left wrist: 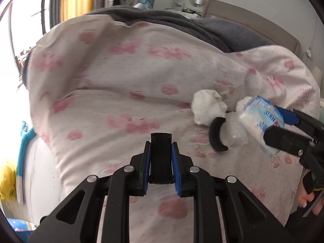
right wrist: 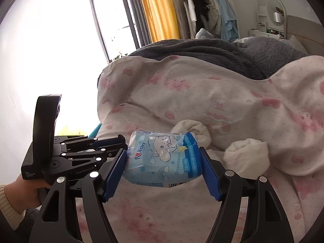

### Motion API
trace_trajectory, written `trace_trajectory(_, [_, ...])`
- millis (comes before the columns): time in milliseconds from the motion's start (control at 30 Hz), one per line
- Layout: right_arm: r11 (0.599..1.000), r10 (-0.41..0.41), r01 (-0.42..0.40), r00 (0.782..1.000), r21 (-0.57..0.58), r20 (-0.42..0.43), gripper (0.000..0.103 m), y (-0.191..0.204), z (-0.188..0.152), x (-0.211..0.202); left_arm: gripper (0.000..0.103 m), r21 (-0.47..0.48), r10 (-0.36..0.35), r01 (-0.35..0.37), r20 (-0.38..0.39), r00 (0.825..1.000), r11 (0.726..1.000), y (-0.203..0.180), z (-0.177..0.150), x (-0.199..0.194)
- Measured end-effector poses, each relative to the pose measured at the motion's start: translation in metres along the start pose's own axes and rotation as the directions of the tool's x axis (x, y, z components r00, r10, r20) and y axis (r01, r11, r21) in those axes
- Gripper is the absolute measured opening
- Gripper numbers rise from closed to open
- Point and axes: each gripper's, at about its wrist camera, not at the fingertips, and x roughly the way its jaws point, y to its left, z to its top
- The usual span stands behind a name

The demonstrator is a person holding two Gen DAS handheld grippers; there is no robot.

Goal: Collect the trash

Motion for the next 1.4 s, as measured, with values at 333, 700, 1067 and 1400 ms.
trace_trajectory(333, [0.998, 0.059, -0.060, 0.998, -0.028, -0.018, 0.072, 0.042, 0.008, 0.018, 0.022, -0.079, 0.103, -0.103, 0.003, 0.995, 0.992, 0.037, -0.011, -0.021])
trace_trajectory(700, [0.988, 0.144, -0.145, 0.989, -0.054, -0.032, 0.072, 0.097, 0.014, 0.036, 0.022, -0.134, 0.170, -0.174, -0.035, 0.985, 0.976, 0.089, -0.039, -0.052])
trace_trajectory(1067, [0.969, 0.221, -0.228, 0.972, -0.096, -0.077, 0.072, 0.165, 0.014, 0.062, 0.022, -0.159, 0.194, -0.213, -0.131, 0.972, 0.964, 0.143, -0.085, -0.062])
trace_trajectory(1400, [0.956, 0.240, -0.261, 0.959, -0.133, -0.152, 0.072, 0.211, 0.002, 0.090, 0.022, -0.209, 0.169, -0.226, -0.259, 0.951, 0.951, 0.183, -0.121, -0.061])
